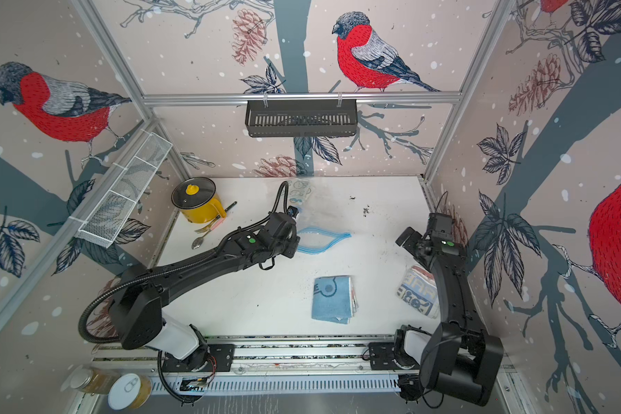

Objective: Place the folded towel into the vacuum bag
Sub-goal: Move the towel to the center of the board.

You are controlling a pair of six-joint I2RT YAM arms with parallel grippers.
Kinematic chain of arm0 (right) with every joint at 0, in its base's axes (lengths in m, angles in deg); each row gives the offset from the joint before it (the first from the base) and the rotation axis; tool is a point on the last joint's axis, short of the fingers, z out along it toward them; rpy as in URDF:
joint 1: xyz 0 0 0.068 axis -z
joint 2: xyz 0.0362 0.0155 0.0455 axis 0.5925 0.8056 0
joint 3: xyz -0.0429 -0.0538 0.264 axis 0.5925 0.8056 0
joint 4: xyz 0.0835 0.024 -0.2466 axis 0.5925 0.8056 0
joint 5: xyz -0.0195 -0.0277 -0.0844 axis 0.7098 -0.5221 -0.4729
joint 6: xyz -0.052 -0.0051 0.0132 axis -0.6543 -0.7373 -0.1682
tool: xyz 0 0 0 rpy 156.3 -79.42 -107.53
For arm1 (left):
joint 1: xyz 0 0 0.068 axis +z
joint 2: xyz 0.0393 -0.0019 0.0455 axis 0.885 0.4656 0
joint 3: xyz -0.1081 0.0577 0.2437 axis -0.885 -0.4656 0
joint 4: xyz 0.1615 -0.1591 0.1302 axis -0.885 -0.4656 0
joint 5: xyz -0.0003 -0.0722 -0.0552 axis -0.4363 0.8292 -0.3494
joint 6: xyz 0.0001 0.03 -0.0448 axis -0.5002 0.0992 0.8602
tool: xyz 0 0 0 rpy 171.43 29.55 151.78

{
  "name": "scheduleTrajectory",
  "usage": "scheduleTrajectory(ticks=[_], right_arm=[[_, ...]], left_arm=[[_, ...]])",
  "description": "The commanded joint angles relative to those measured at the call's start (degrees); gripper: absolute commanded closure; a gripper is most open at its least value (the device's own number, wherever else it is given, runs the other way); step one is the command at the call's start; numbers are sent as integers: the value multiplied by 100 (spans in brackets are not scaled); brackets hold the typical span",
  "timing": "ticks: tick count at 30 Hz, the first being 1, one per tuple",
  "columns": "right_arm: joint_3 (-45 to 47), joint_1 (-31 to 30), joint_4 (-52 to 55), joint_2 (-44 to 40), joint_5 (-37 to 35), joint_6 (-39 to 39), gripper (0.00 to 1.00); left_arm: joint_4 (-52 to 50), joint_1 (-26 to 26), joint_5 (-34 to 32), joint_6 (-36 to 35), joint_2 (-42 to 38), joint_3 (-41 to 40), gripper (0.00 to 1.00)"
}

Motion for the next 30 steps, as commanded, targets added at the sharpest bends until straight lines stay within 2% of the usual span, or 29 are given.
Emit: scheduleTrajectory(ticks=[1,4,7,10,15,20,23,30], right_arm=[[-27,288,767,474,-445,-82,0],[30,620,1030,985,-1188,280,0],[191,939,989,1298,-1493,530,0],[301,1143,862,1425,-1436,808,0],[556,1060,352,1682,-975,1117,1],[585,402,29,1943,-717,1289,1],[486,-244,-138,2046,-524,1604,1],[-257,-1558,-478,2600,323,2357,1]], left_arm=[[101,9,1,103,-60,-60,100],[94,10,-5,141,-66,-67,100],[64,8,-79,144,-75,-23,100],[64,12,-107,150,-99,-30,100],[37,33,-113,161,-75,-4,100],[33,86,-110,168,-67,-3,100],[37,101,-110,179,-51,3,100],[46,130,-153,185,-83,-13,100]])
